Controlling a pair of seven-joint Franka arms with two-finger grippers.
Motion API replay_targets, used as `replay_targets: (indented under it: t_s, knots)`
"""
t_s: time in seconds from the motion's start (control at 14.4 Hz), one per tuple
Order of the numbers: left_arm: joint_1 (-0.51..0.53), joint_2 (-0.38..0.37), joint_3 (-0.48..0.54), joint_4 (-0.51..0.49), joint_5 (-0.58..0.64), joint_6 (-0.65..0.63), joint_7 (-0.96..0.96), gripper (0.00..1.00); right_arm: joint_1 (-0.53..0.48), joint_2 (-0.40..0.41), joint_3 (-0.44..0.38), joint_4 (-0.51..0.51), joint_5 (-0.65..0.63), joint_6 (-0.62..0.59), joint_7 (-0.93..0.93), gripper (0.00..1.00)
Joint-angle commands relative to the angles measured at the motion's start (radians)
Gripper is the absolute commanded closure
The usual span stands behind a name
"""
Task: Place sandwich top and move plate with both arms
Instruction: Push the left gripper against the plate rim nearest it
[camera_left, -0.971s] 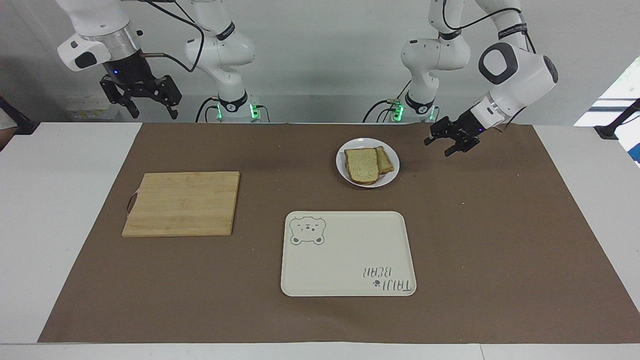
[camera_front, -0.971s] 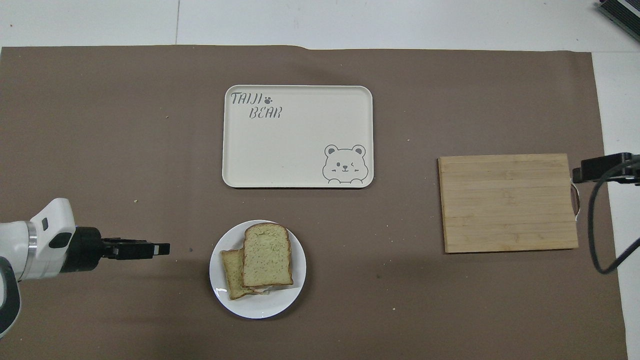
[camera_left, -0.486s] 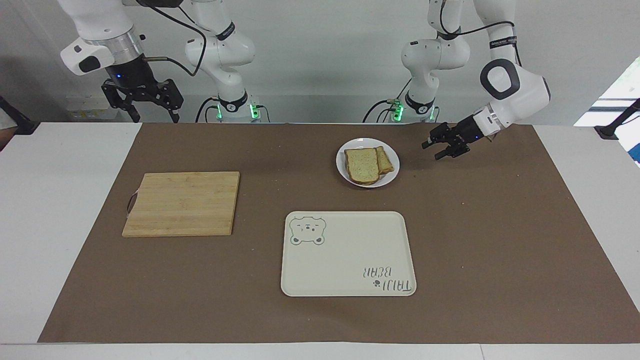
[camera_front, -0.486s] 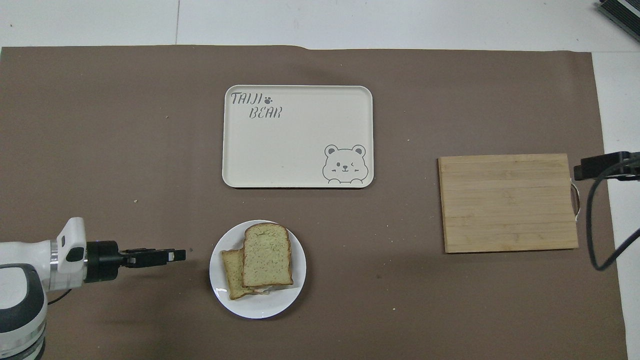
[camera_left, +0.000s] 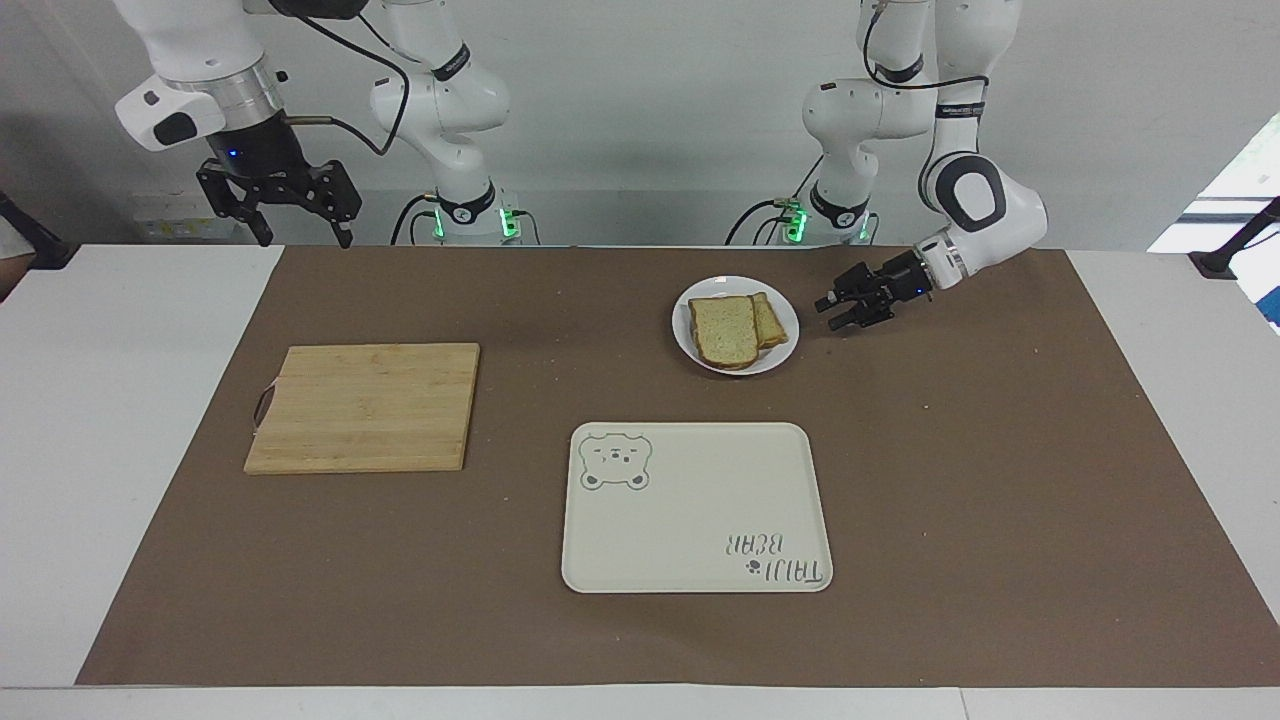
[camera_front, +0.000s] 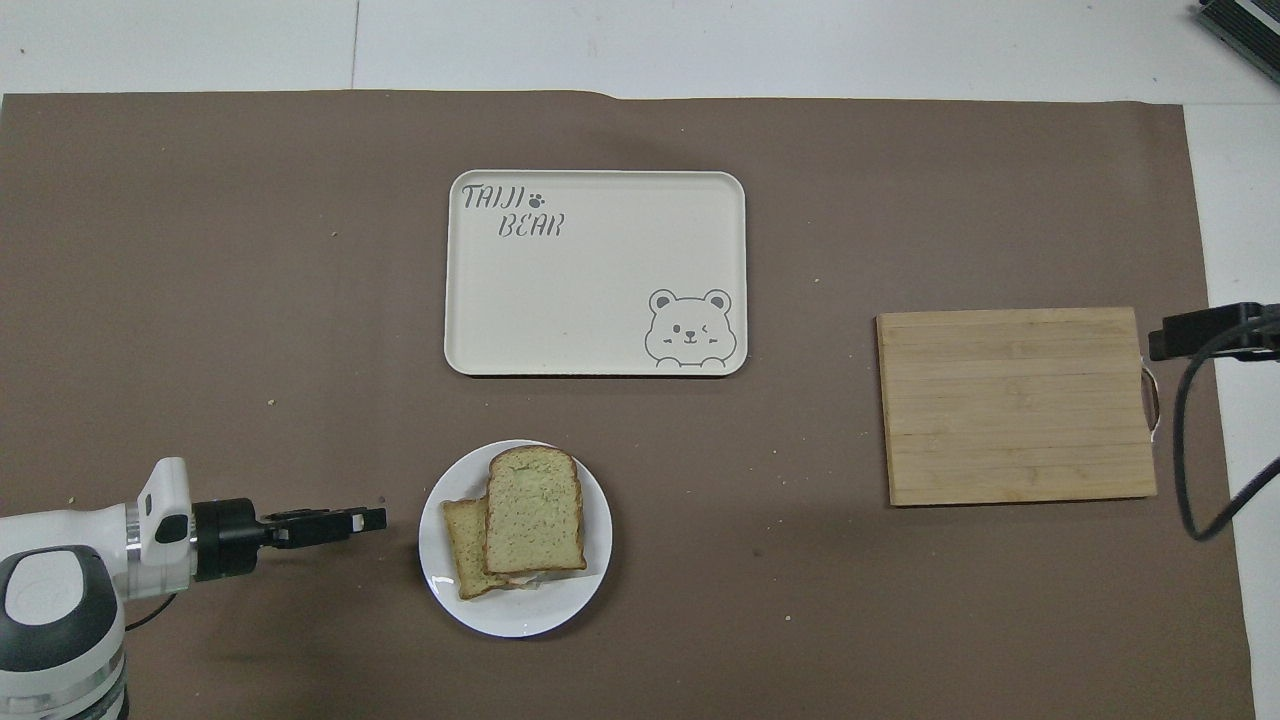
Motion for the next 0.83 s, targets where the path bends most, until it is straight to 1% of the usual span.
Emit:
replay_targets:
  t_s: [0.0, 0.28, 0.42, 0.49, 0.55, 0.62, 0.69, 0.76]
  knots:
    - [-0.054, 0.016, 0.0, -0.028, -0.038, 0.069, 0.066, 0.43, -0.007, -0.016, 0.006, -0.023, -0.013, 0.011, -0.025, 0.0]
    - [-0.055, 0.007, 0.0, -0.051, -0.041, 0.071, 0.068, 0.42, -0.004, -0.016, 0.006, -0.023, -0.012, 0.009, -0.025, 0.0]
    - [-0.054, 0.029, 0.0, -0.054, -0.045, 0.065, 0.07, 0.42, -0.004, -0.017, 0.006, -0.023, -0.012, 0.008, -0.025, 0.0]
    - [-0.055, 0.045, -0.001, -0.054, -0.067, 0.06, 0.07, 0.43, -0.004, -0.017, 0.006, -0.023, -0.012, 0.008, -0.025, 0.0]
    - [-0.058, 0.062, -0.001, -0.056, -0.114, 0.052, 0.071, 0.43, -0.004, -0.017, 0.006, -0.023, -0.012, 0.008, -0.025, 0.0]
    - [-0.081, 0.067, -0.001, -0.056, -0.143, 0.052, 0.077, 0.43, -0.004, -0.017, 0.006, -0.025, -0.012, 0.008, -0.025, 0.0]
    - [-0.098, 0.069, -0.001, -0.056, -0.168, 0.054, 0.077, 0.44, -0.004, -0.017, 0.006, -0.023, -0.012, 0.008, -0.025, 0.0]
    - [-0.1, 0.07, -0.001, -0.056, -0.186, 0.054, 0.076, 0.55, -0.004, -0.017, 0.006, -0.025, -0.012, 0.008, -0.025, 0.0]
